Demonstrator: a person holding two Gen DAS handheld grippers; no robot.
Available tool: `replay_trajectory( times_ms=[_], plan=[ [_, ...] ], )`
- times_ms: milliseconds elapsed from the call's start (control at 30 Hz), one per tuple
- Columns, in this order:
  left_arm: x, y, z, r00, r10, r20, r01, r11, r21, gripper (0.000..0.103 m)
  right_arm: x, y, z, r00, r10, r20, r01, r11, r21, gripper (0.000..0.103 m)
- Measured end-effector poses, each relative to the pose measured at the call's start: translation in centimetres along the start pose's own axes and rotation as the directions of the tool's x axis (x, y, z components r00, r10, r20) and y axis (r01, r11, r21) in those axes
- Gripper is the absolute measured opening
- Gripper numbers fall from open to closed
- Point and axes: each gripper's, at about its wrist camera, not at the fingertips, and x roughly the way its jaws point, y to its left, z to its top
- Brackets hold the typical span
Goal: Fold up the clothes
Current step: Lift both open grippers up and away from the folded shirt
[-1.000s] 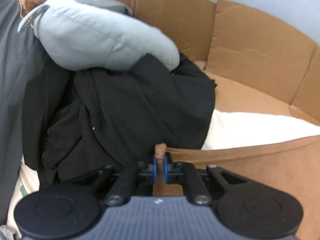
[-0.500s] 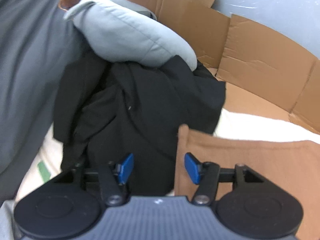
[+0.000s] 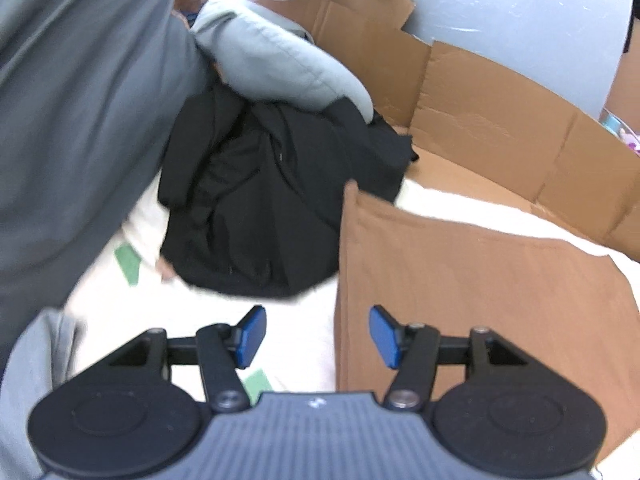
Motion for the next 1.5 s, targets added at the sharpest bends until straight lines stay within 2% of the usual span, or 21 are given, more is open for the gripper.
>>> replay_trajectory(
  times_ms=[300,433,600,733,867,933,1000,1067,1267,1367,1500],
  plan=[
    [-1.9,0.8,-5.5,0.999,-0.006,-0.052,0.004,0.999,-0.039,0.058,-3.6,1.1,-4.3,0.998,0.042,-0.055,-0.041,0.999,0.010,0.042],
    [-2.6,1.1,-7.9,0.997,-0.003,-0.076,-0.001,0.998,-0.058,0.058,-4.6,1.1,-6.4,0.996,0.032,-0.085,-0.032,0.999,-0.001,0.042],
    [-2.4,1.3,-10.8,0.993,0.012,-0.114,-0.026,0.992,-0.121,0.056,-4.5,0.6,-9.8,0.985,0.046,-0.166,-0.044,0.999,0.020,0.041],
    [-2.8,1.4,-12.3,0.993,0.022,-0.119,-0.044,0.981,-0.188,0.056,-4.7,1.0,-11.7,0.980,0.065,-0.189,-0.064,0.998,0.009,0.039],
    [-3.0,1.3,-13.3,0.990,0.013,-0.137,-0.040,0.979,-0.199,0.056,-4.8,1.1,-12.3,0.977,0.094,-0.193,-0.093,0.996,0.014,0.038],
    [-3.0,1.2,-13.6,0.989,0.009,-0.149,-0.040,0.978,-0.205,0.056,-4.9,1.2,-12.6,0.975,0.109,-0.195,-0.108,0.994,0.016,0.034],
    [-3.0,1.0,-13.9,0.987,0.001,-0.159,-0.036,0.975,-0.217,0.056,-4.7,1.3,-12.6,0.973,0.120,-0.198,-0.121,0.993,0.009,0.010],
    [-3.1,0.9,-14.0,0.986,-0.003,-0.164,-0.035,0.974,-0.226,0.056,-4.5,1.4,-12.6,0.973,0.109,-0.204,-0.115,0.993,-0.020,0.000],
    [-2.8,0.6,-14.2,0.983,0.003,-0.182,-0.047,0.970,-0.237,0.055,-5.2,0.6,-12.4,0.970,0.086,-0.228,-0.100,0.994,-0.054,0.000],
    [-2.6,0.7,-14.2,0.981,0.026,-0.194,-0.071,0.971,-0.227,0.054,-5.2,0.1,-12.6,0.968,0.035,-0.248,-0.054,0.996,-0.071,0.000],
    [-3.5,0.8,-13.7,0.982,0.065,-0.178,-0.105,0.969,-0.224,0.052,-5.8,-1.0,-12.5,0.968,0.014,-0.250,-0.016,1.000,-0.005,0.000]
  ],
)
